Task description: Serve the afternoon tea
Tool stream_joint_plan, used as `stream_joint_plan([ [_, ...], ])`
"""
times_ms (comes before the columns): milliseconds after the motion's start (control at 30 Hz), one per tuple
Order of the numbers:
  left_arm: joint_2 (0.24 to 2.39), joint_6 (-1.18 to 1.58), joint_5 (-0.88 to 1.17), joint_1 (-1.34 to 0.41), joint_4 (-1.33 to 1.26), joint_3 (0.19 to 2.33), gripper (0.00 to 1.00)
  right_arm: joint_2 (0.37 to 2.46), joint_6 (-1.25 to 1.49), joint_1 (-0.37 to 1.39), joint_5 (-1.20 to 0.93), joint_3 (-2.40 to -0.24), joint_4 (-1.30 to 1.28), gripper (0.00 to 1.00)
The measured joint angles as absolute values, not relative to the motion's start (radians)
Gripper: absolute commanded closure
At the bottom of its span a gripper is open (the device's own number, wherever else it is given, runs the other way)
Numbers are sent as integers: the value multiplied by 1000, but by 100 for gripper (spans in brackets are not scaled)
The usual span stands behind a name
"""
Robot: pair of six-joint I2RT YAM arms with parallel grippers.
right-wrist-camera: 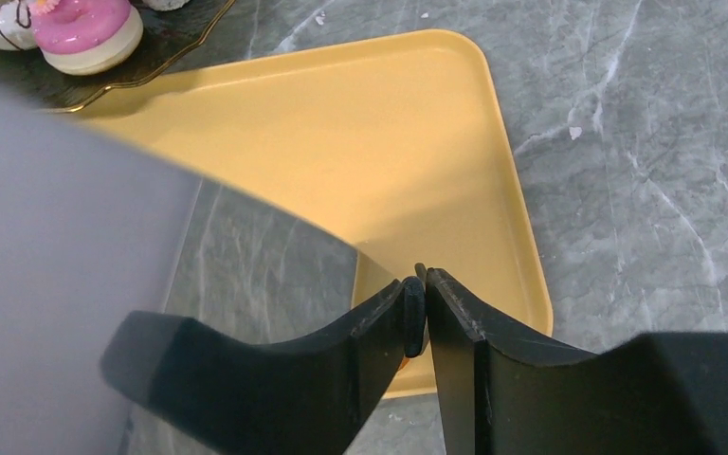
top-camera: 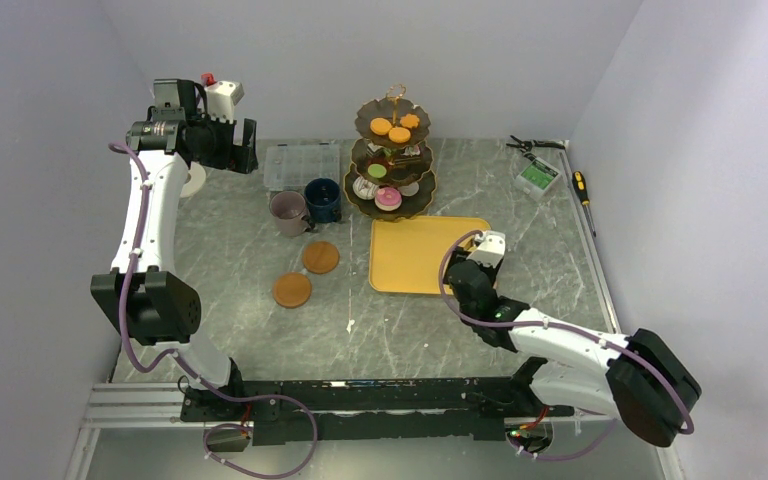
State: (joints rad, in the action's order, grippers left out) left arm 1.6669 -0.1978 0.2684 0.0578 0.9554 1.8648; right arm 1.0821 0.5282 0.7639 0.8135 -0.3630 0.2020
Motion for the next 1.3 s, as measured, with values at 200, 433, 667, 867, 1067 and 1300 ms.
stream_joint_plan([
  [200, 1667, -198, 268, 58, 955, 1865, 7, 1121, 545, 799, 839, -404, 152, 43],
  [433, 1667, -198, 268, 58, 955, 1865, 7, 1181, 565, 845, 887, -451, 113, 53],
  [667, 1667, -198, 268, 58, 955, 1865, 7, 1174, 545, 862, 906, -447, 120, 62],
  [867, 1667, -198, 268, 58, 956, 1867, 7, 1102, 471, 869, 885, -416, 161, 66],
  [1067, 1667, -198, 268, 58, 955, 1874, 7, 1056, 344, 869, 853, -437, 229, 66],
  [1300, 1667, -198, 268, 58, 955, 1874, 7, 1061, 215, 842, 780, -612, 294, 66],
])
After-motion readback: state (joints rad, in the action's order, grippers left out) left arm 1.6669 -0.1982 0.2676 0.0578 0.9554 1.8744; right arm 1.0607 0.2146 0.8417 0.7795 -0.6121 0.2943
